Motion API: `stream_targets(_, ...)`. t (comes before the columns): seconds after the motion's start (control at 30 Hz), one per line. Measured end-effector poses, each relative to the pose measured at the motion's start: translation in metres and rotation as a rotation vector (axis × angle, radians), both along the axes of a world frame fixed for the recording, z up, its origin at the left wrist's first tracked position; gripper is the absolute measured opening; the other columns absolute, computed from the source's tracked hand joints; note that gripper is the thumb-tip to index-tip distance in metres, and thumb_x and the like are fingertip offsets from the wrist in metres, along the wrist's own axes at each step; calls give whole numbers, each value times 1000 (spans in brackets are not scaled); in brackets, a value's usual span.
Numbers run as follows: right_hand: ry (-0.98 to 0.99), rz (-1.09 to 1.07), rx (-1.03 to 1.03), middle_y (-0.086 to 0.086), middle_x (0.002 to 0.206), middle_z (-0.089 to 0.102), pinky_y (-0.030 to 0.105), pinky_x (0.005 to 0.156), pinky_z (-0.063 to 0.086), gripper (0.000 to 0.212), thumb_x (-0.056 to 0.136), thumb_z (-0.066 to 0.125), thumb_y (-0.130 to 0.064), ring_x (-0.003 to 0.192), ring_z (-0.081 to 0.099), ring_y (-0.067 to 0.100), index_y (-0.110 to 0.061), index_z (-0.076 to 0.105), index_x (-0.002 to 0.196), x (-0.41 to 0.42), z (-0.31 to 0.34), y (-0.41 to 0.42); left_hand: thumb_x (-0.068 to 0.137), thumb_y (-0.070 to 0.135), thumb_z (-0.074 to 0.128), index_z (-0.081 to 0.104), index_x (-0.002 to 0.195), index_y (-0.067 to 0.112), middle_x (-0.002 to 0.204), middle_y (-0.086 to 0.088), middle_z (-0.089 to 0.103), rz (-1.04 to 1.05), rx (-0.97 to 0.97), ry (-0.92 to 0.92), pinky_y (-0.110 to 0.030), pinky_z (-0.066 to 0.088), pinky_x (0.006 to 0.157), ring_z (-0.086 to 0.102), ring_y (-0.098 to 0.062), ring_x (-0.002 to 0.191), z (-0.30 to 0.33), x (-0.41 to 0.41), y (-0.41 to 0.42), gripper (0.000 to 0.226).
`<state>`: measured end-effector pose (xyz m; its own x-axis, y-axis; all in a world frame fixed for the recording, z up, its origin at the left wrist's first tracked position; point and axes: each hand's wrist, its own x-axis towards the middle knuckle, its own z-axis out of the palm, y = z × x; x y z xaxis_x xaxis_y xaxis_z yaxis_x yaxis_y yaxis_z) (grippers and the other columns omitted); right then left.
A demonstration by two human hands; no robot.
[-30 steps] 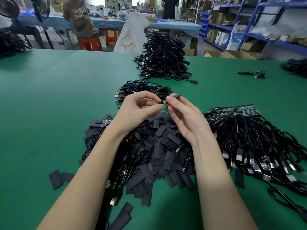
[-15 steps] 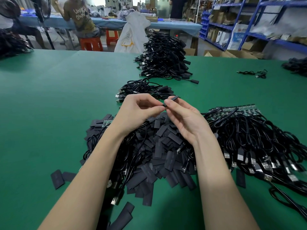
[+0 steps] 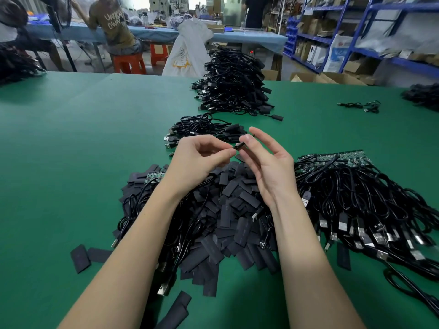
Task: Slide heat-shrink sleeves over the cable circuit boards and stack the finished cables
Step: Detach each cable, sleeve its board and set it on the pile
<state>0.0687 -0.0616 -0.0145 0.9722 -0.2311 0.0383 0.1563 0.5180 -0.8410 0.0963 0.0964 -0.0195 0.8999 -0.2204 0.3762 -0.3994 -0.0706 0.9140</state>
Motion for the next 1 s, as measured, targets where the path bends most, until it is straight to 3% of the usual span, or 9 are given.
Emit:
stream_targets(0.33, 18, 9, 59, 12, 101, 78, 23, 77, 59, 19, 88, 75, -4, 91, 74, 14, -12, 76, 104, 2, -4, 5, 83, 20, 83, 80, 80, 28, 75, -2, 77, 48, 6, -41, -23, 58, 69, 73, -14, 69, -2, 2, -3, 9)
stream_targets(0.53, 40, -31, 64, 16, 107, 77, 23, 77, 60, 20, 86, 76, 0, 95, 74, 17, -9, 76, 103, 2, -3, 5, 85, 20, 82, 78, 86, 22, 78, 0, 76, 58, 36, -32, -28, 59, 75, 72, -13, 73, -3, 1, -4, 5)
stream_targets(0.73, 83, -107, 147, 15, 109, 76, 25, 84, 61, 19, 87, 75, 0, 89, 75, 12, -7, 75, 104, 3, 1, -1, 78, 40, 85, 71, 99, 32, 91, 8, 74, 28, 396, 26, -25, 54, 85, 69, -8, 87, 1, 5, 9, 26)
stream_targets(0.9, 104, -117, 174, 12, 105, 78, 26, 85, 61, 21, 87, 76, -1, 90, 75, 13, -6, 75, 107, 2, 0, -2, 91, 34, 74, 78, 89, 26, 86, 6, 78, -8, 412, 42, -41, 56, 94, 74, -17, 89, 3, 2, 11, 8)
stream_targets(1.0, 104, -109, 160, 9, 99, 78, 24, 78, 61, 21, 88, 75, -3, 84, 75, 12, -7, 74, 109, 1, 0, -2, 92, 32, 73, 78, 86, 26, 83, 2, 77, 18, 416, 30, -38, 59, 87, 73, -22, 81, 2, 3, 8, 9)
